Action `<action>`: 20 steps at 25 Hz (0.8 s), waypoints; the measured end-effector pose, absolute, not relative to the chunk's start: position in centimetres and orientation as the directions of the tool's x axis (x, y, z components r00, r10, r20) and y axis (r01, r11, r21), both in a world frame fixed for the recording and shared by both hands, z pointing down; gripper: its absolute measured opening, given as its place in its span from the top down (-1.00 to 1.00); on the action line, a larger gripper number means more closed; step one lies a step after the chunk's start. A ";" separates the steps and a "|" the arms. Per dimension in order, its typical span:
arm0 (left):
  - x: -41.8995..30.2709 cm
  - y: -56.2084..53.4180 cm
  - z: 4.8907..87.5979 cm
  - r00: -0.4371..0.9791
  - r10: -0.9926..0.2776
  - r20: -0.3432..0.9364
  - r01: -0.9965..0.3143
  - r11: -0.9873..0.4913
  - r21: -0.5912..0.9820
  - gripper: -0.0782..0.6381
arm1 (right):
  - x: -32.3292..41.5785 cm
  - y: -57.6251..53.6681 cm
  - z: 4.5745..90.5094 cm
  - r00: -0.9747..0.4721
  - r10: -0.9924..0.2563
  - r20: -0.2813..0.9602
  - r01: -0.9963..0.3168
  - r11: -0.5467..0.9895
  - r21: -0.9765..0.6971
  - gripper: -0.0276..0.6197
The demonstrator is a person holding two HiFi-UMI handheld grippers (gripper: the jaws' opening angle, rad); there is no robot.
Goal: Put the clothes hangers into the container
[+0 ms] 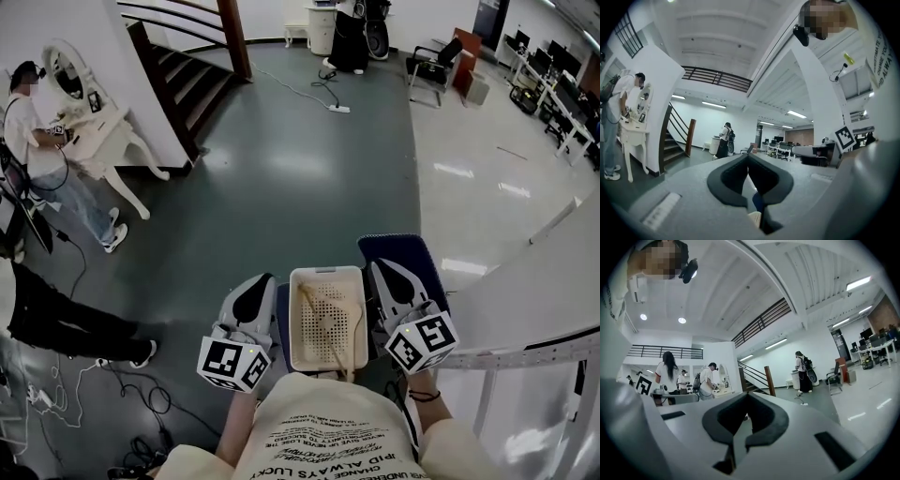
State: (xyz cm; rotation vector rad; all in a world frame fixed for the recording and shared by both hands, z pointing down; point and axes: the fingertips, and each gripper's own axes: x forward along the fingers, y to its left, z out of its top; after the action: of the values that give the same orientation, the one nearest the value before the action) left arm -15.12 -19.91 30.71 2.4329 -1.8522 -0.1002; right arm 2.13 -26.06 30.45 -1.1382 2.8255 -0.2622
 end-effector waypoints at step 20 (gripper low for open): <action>-15.6 -19.4 30.9 0.232 -0.972 0.027 -0.971 -0.229 0.070 0.72 | 2.3 -26.1 30.5 -0.728 -0.686 0.005 -0.680 0.720 -0.140 0.91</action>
State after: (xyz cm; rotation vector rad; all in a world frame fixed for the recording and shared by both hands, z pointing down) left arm -15.62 -19.41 30.87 2.4083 -1.9040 -0.0343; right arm 2.32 -26.05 30.51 -1.1398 2.8690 -0.2049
